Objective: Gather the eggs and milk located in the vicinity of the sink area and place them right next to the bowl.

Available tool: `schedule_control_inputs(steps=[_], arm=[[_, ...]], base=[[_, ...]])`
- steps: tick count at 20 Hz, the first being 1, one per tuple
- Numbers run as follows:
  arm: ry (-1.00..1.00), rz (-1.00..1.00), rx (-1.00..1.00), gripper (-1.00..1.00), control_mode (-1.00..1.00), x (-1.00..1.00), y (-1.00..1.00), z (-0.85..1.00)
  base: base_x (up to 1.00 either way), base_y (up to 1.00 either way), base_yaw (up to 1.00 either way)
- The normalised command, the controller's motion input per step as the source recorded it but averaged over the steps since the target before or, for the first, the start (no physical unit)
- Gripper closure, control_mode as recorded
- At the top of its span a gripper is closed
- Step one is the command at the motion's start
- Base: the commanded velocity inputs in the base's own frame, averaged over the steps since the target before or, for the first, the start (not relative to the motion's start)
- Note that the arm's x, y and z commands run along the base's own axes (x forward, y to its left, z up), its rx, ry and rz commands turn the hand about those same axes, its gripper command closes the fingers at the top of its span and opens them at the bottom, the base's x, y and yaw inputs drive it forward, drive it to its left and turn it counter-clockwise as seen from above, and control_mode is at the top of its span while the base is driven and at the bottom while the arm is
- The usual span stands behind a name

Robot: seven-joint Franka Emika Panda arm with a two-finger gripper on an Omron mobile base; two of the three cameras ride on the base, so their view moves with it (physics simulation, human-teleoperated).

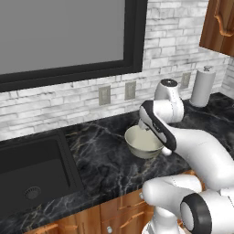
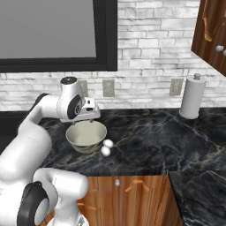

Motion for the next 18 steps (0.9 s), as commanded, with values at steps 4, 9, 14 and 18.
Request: schedule_control_inputs(steps=[4,9,14,18], arm=[[0.01,-0.12,-0.01,-1.00,-1.00,-0.08,0.03,0.14],[0.00,-0.01,0.00,-1.00,-1.00,0.00,0.00,0.00],[0.00,0.00,0.00,-1.00,-1.00,0.00,0.00,0.00],[0.00,0.00,0.00,-1.00,1.00,-0.08,0.00,0.00]], base=[[0.00,0.00,0.00],[0.00,0.00,0.00],[0.00,0.00,0.00],[-0.29,0.07,0.00]])
